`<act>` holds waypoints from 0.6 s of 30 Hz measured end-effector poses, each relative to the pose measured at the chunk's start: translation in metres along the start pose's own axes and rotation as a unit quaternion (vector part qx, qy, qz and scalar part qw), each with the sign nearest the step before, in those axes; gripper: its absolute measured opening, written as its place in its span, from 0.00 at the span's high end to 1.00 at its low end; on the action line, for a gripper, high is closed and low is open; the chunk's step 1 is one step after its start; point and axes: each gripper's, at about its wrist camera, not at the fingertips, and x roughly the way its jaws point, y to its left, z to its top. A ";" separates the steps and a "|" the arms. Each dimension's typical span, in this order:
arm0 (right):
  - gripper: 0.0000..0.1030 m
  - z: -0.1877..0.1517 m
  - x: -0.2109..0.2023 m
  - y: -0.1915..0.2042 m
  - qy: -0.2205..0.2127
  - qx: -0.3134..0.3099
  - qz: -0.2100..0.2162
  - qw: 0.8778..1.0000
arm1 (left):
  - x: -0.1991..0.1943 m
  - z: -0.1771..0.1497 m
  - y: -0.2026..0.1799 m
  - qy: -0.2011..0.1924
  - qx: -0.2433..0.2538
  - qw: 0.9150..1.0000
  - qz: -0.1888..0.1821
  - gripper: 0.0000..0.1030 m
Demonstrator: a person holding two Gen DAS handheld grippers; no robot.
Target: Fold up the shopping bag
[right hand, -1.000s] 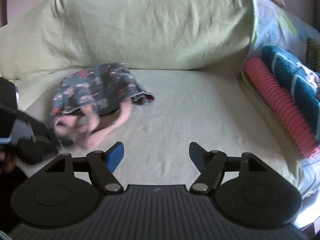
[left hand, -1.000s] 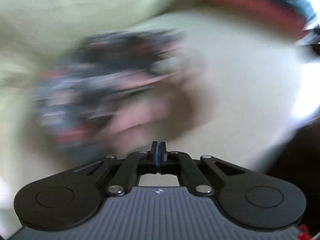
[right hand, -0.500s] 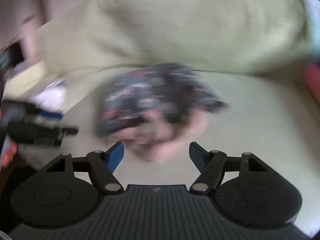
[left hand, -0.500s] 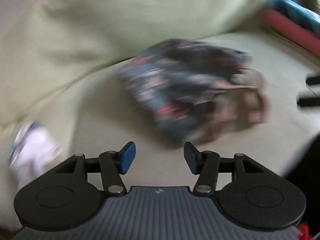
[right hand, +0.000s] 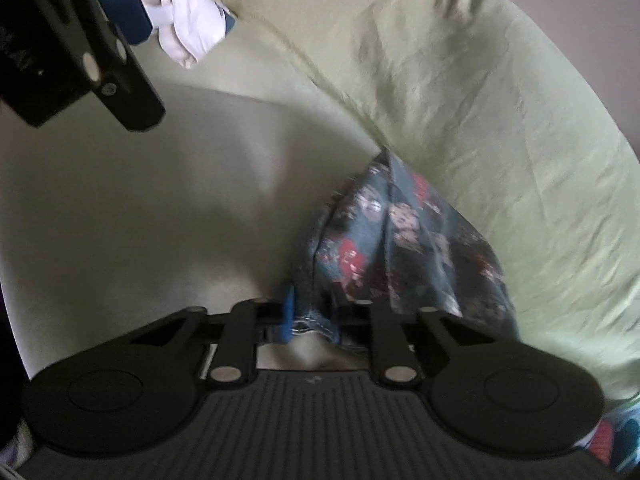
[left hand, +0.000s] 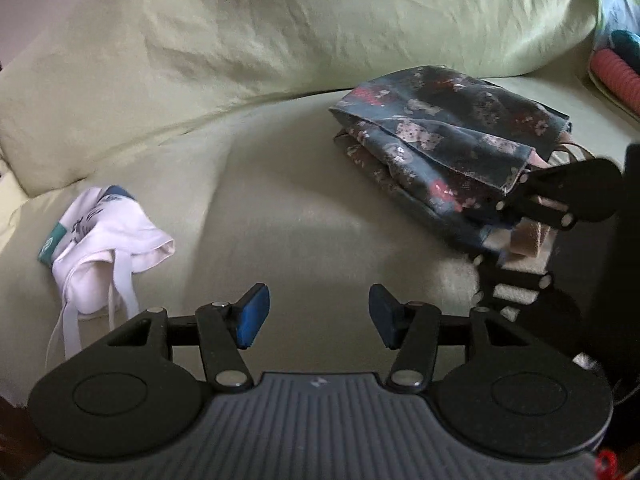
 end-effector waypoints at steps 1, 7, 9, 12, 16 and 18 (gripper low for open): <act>0.91 -0.005 -0.005 -0.007 0.006 0.003 -0.010 1.000 | -0.001 -0.001 -0.004 -0.003 0.005 1.000 -0.006 0.43; 0.93 -0.096 -0.070 -0.104 0.085 0.078 -0.078 0.990 | -0.006 -0.006 -0.057 -0.034 0.092 0.995 -0.031 0.43; 0.93 -0.130 -0.088 -0.140 0.131 0.110 -0.109 0.979 | -0.007 -0.006 -0.081 -0.054 0.144 0.988 -0.027 0.43; 0.89 -0.167 -0.104 -0.178 0.192 0.151 -0.139 0.960 | -0.008 -0.009 -0.121 -0.092 0.248 0.964 -0.021 0.39; 0.42 -0.189 -0.138 -0.204 0.183 0.325 -0.120 0.920 | -0.012 -0.031 -0.168 -0.160 0.415 0.895 0.013 0.28; 0.35 -0.197 -0.155 -0.209 0.150 0.426 -0.095 0.887 | -0.015 -0.041 -0.177 -0.183 0.463 0.867 0.013 0.28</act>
